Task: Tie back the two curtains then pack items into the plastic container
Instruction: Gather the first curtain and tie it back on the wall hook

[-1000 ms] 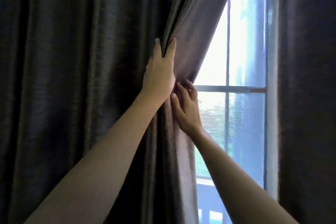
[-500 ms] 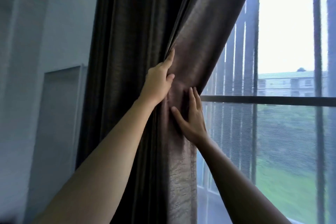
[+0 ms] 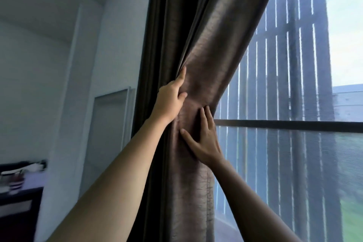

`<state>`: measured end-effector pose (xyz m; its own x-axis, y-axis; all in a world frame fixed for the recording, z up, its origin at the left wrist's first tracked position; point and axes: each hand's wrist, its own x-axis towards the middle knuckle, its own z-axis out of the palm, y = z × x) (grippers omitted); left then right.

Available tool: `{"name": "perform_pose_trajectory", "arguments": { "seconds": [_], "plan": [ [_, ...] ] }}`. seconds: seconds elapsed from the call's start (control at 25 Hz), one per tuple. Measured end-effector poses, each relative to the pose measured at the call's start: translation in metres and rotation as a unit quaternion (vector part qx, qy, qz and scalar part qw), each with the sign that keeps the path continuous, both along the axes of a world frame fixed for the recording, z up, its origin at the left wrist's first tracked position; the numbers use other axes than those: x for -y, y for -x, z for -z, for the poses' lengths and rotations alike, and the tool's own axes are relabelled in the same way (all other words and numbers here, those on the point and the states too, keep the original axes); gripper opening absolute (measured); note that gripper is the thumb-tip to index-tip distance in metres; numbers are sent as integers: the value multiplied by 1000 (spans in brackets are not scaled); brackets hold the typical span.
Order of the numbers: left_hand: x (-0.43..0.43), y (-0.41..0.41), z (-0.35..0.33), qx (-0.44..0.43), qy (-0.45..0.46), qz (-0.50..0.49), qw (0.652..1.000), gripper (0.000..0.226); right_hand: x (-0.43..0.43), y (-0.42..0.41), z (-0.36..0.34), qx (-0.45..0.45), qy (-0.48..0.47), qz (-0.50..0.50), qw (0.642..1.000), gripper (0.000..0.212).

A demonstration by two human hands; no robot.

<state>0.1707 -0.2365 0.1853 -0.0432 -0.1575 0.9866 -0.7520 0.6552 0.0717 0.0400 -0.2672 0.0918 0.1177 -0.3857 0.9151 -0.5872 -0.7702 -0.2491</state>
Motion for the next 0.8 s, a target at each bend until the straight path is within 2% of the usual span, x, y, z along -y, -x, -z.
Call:
{"name": "perform_pose_trajectory", "arguments": {
  "seconds": [0.16, 0.28, 0.4, 0.6, 0.72, 0.8],
  "plan": [
    [34, -25, -4, 10, 22, -49, 999, 72, 34, -35, -6, 15, 6, 0, 1000, 100],
    [62, -41, 5, -54, 22, -83, 995, 79, 55, -54, -3, 22, 21, 0, 1000, 100],
    [76, -54, 6, -116, -44, -48, 991, 101, 71, -72, -1, 32, 49, 5, 998, 96],
    [105, -91, -4, -171, -115, 0, 979, 111, 101, -106, -7, 24, 49, -3, 999, 97],
    [131, -116, -2, -214, -162, 95, 959, 109, 123, -123, -11, -28, 5, -14, 1000, 96],
    [144, -129, 1, -222, -212, 97, 947, 93, 136, -129, -18, -91, -65, -6, 994, 91]
  ]
}}
